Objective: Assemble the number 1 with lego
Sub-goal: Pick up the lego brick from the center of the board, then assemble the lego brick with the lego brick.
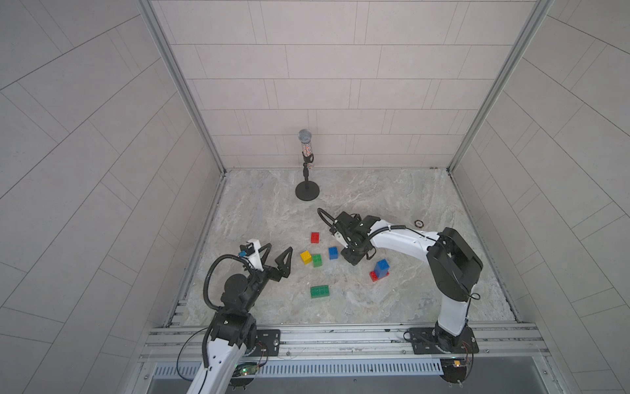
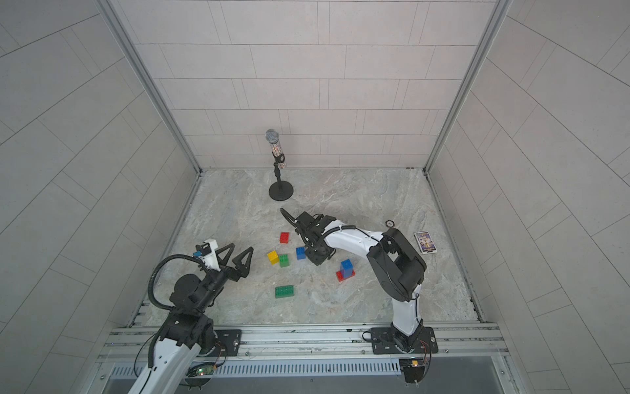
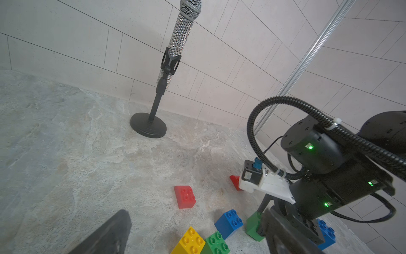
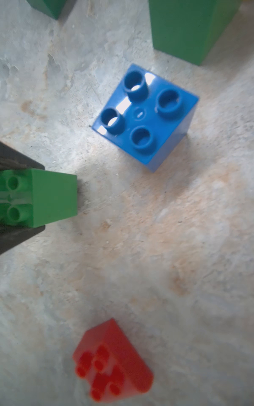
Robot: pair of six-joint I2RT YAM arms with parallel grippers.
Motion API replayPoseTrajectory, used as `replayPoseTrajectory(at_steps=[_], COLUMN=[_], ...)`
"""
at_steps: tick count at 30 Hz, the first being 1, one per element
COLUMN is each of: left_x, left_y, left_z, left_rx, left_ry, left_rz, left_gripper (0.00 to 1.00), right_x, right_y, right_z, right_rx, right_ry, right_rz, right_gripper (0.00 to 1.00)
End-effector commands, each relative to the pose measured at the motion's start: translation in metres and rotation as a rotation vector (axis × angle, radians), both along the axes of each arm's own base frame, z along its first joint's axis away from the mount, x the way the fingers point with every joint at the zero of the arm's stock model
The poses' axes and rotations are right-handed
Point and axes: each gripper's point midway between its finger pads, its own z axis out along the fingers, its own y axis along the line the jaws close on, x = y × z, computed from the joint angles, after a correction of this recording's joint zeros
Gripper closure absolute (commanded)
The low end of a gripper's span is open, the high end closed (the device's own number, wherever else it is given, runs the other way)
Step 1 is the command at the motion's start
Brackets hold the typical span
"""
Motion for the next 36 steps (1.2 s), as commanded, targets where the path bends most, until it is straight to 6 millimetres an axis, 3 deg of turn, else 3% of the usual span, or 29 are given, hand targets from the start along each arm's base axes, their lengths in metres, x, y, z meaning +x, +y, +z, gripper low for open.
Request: replayPoseTrajectory(at_steps=[1, 7, 13, 23, 36], left_x=[0.001, 0.001, 0.001, 0.001, 0.001], left_y=[0.000, 0.001, 0.001, 0.001, 0.001], left_z=[-0.003, -0.003, -0.003, -0.004, -0.003], left_rx=[-0.007, -0.007, -0.007, -0.008, -0.009], left_ry=[-0.009, -0.009, -0.008, -0.006, -0.008], left_rz=[0.004, 0.004, 0.005, 0.007, 0.008], left_gripper=[0.00, 0.00, 0.00, 0.00, 0.00], right_x=[-0.011, -0.033, -0.053, -0.068, -0.069], right_y=[-0.009, -0.046, -0.077, -0.104, -0.098], right_z=[0.041, 0.086, 0.105, 0.096, 0.087], right_rx=[0.036, 0.016, 0.002, -0.030, 0.005], right_ry=[-0.037, -0.061, -0.083, -0.109, -0.092], right_rz=[-0.033, -0.177, -0.276, -0.350, -0.366], right_gripper=[0.72, 0.78, 0.81, 0.79, 0.79])
